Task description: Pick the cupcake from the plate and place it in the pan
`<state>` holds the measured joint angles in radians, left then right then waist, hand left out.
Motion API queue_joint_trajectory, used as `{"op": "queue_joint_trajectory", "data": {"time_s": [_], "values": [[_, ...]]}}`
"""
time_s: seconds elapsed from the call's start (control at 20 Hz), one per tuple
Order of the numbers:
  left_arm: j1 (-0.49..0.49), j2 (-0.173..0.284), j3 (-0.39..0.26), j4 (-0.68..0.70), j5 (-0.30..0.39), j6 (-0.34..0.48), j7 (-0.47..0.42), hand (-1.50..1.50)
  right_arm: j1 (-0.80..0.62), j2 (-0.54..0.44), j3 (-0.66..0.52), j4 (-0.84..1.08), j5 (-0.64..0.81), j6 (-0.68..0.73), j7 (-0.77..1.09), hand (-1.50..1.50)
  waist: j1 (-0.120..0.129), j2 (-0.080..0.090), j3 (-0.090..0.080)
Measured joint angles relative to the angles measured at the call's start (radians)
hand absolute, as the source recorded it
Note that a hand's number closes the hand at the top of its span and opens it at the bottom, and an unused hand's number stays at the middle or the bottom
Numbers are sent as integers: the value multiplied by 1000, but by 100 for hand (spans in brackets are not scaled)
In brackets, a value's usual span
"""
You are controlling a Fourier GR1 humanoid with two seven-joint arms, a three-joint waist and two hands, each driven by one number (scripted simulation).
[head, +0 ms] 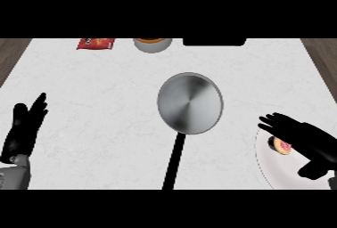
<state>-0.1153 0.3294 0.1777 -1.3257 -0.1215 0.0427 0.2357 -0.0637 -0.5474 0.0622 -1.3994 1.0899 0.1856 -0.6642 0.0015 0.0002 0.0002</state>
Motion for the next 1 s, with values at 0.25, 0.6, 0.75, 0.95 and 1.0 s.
{"op": "queue_joint_trajectory", "data": {"time_s": [0.25,0.6,0.75,0.95,1.0], "values": [[-3,-15,2,-4,-19,6,7,0,-41,28,-8,77,55,-44,-19,150,1,0,0],[-4,-9,16,-10,-16,-18,13,0,-25,63,-19,61,98,-181,-55,150,-1,0,0],[-4,-10,24,18,-19,-24,-19,0,-39,60,-55,85,91,-166,-45,150,-1,0,0],[-5,-5,29,8,-15,-28,-7,0,-53,50,-131,161,89,-88,81,150,0,0,-1],[-4,1,33,1,-12,-32,-5,0,-57,49,-149,169,86,-59,118,150,0,0,-1]]}}
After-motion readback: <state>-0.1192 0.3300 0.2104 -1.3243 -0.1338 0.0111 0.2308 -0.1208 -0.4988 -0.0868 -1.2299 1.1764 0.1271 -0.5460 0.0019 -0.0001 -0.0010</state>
